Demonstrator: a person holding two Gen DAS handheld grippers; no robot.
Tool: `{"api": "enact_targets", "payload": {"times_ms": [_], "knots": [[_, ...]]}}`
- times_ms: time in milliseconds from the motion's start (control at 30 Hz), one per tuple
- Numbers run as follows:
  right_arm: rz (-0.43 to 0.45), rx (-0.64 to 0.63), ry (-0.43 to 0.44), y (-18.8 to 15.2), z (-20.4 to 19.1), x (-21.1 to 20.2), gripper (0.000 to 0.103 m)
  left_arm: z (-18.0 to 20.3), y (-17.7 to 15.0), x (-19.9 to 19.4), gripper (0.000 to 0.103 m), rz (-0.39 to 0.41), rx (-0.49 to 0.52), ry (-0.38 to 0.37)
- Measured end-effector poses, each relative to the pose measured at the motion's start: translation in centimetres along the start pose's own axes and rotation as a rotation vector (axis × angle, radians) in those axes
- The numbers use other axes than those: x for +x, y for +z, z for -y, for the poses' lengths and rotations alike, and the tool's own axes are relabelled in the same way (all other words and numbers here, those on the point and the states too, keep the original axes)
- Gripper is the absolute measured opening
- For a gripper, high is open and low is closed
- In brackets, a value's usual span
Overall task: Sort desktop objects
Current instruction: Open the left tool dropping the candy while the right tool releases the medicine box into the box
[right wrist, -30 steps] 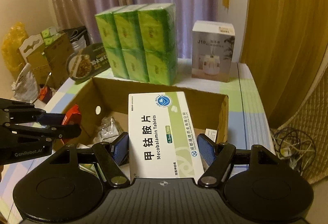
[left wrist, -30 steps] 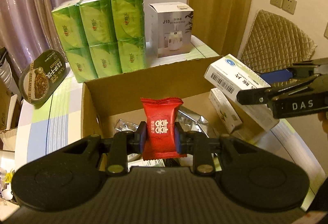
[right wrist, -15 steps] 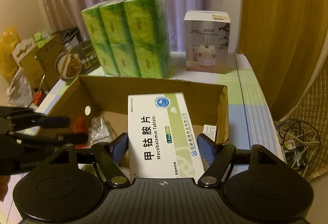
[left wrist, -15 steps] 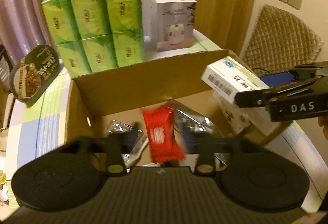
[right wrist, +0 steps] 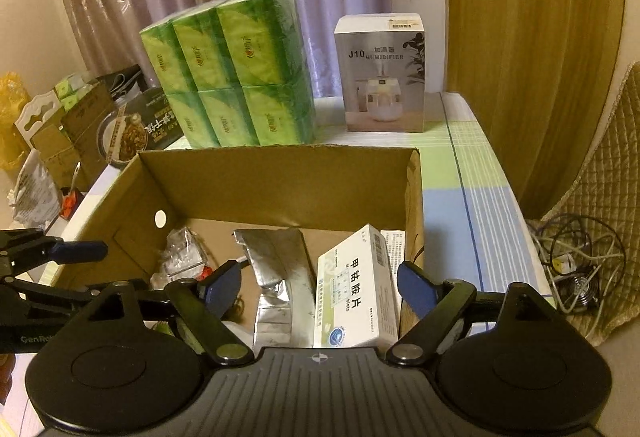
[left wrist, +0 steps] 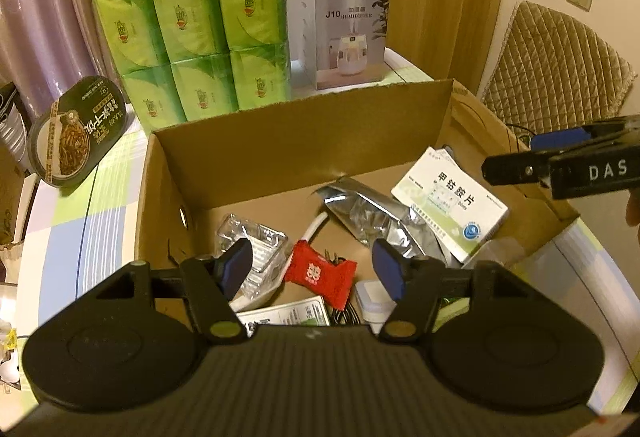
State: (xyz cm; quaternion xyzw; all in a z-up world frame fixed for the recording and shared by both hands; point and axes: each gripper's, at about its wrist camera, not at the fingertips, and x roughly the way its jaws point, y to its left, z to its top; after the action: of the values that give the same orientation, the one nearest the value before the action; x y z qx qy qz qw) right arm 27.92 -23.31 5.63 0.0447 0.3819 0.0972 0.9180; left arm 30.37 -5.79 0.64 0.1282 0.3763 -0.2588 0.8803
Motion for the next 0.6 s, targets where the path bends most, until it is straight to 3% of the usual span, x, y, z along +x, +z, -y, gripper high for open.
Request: {"api": "enact_targets", "payload": {"times_ms": [600], "knots": [[-0.018, -0.026, -0.014, -0.47, -0.65, -0.13, 0.09, -0.45, -0.41, -0.71, 0.065, 0.0, -0.008, 0.018]]}}
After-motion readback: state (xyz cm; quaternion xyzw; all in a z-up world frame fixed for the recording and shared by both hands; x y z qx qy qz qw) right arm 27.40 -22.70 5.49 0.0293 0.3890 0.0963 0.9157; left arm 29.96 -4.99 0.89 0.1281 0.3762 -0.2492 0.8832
